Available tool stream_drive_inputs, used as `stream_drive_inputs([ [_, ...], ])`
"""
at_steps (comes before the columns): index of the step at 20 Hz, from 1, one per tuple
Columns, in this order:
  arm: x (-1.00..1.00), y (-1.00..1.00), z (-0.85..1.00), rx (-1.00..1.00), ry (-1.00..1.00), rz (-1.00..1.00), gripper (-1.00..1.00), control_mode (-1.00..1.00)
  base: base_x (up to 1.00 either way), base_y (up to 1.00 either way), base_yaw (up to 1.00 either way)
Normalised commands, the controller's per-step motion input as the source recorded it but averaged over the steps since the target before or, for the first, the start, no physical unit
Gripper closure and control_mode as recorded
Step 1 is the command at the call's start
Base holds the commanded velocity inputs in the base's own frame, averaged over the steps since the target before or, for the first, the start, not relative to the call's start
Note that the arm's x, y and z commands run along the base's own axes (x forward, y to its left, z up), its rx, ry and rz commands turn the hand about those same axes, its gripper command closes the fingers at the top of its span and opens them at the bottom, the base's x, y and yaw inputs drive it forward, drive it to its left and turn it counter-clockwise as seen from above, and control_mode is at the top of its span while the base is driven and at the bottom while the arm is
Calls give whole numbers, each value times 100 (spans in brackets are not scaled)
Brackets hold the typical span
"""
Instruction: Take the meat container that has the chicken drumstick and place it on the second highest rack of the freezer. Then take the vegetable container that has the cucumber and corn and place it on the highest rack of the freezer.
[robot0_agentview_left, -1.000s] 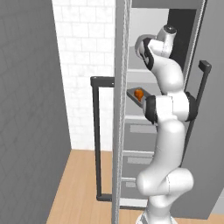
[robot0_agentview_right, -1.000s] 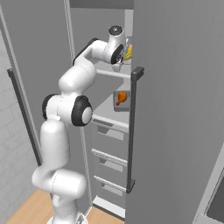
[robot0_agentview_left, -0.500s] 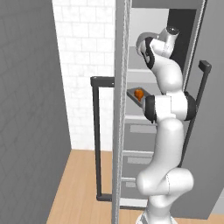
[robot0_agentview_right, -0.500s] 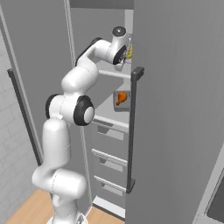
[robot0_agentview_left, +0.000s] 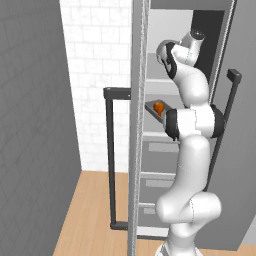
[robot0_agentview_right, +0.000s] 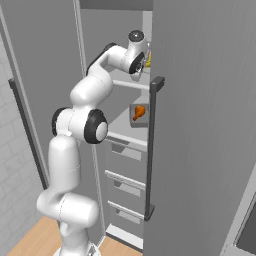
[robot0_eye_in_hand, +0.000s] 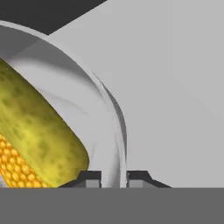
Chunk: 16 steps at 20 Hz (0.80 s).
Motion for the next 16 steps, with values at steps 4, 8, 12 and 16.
stream_drive_inputs([
  [4, 0, 0, 0, 0, 0, 0, -100, -100, 0, 0, 0],
  [8, 0, 0, 0, 0, 0, 0, -100, -100, 0, 0, 0],
  [12, 0, 0, 0, 0, 0, 0, -100, -100, 0, 0, 0],
  [16, -21, 0, -11, 0, -12, 0, -100, -100, 0, 0, 0],
])
